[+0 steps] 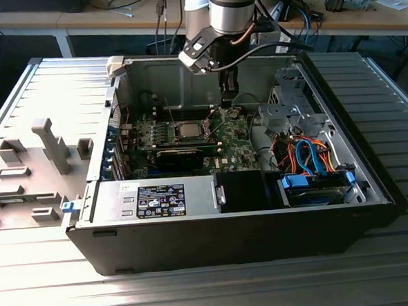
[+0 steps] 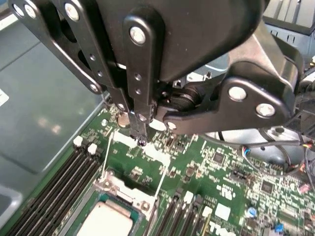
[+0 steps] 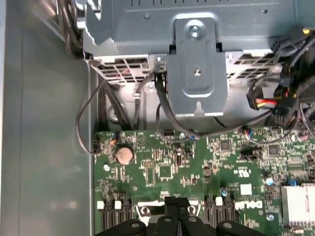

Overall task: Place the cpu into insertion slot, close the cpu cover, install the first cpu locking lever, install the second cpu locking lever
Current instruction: 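Close the cpu cover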

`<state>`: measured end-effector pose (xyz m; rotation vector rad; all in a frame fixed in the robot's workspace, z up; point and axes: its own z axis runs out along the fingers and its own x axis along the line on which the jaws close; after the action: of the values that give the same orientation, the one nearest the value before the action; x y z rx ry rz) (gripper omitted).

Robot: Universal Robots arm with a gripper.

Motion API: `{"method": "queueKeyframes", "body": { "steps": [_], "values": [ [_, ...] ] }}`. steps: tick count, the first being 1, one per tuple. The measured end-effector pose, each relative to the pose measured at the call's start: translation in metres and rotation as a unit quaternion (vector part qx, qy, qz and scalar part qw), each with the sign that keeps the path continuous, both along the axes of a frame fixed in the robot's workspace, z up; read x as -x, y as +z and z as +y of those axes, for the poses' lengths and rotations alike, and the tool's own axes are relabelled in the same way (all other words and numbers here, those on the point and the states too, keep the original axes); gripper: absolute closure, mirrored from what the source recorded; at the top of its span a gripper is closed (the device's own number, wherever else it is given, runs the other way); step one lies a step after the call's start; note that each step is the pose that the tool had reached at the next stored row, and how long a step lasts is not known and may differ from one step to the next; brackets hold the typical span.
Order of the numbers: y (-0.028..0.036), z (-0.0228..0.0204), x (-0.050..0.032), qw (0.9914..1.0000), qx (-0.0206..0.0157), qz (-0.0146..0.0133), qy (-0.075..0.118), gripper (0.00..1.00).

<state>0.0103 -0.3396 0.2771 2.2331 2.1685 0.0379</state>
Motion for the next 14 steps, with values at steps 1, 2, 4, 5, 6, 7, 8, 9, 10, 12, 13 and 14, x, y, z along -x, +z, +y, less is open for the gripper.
{"method": "queueKeyframes", "body": {
  "steps": [1, 2, 4, 5, 6, 7, 8, 9, 10, 12, 13, 14],
  "values": [
    [-0.0012, 0.0008, -0.0038, 1.00000, 0.0000, 0.0019, 0.002, 0.89],
    [-0.0019, 0.0012, -0.0051, 0.99999, 0.0000, 0.0027, 0.003, 0.89],
    [-0.0038, 0.0027, -0.0078, 0.99998, -0.0002, 0.0042, 0.005, 0.89],
    [-0.0044, 0.0033, -0.0090, 0.99997, -0.0004, 0.0048, 0.006, 0.89],
    [-0.0050, 0.0038, -0.0103, 0.99995, -0.0004, 0.0062, 0.007, 0.89],
    [-0.0060, 0.0042, -0.0119, 0.99991, -0.0004, 0.0090, 0.009, 0.89],
    [-0.0070, 0.0043, -0.0124, 0.99981, -0.0003, 0.0111, 0.016, 0.89],
    [-0.0085, 0.0043, -0.0126, 0.99936, -0.0002, 0.0148, 0.033, 0.89],
    [-0.0095, 0.0046, -0.0141, 0.99902, -0.0004, 0.0172, 0.041, 0.89],
    [-0.0102, 0.0048, -0.0179, 0.99874, -0.0019, 0.0189, 0.047, 0.89],
    [-0.0110, 0.0051, -0.0211, 0.99854, -0.0030, 0.0199, 0.050, 0.89],
    [-0.0121, 0.0056, -0.0233, 0.99838, -0.0031, 0.0207, 0.053, 0.89]
  ]
}}
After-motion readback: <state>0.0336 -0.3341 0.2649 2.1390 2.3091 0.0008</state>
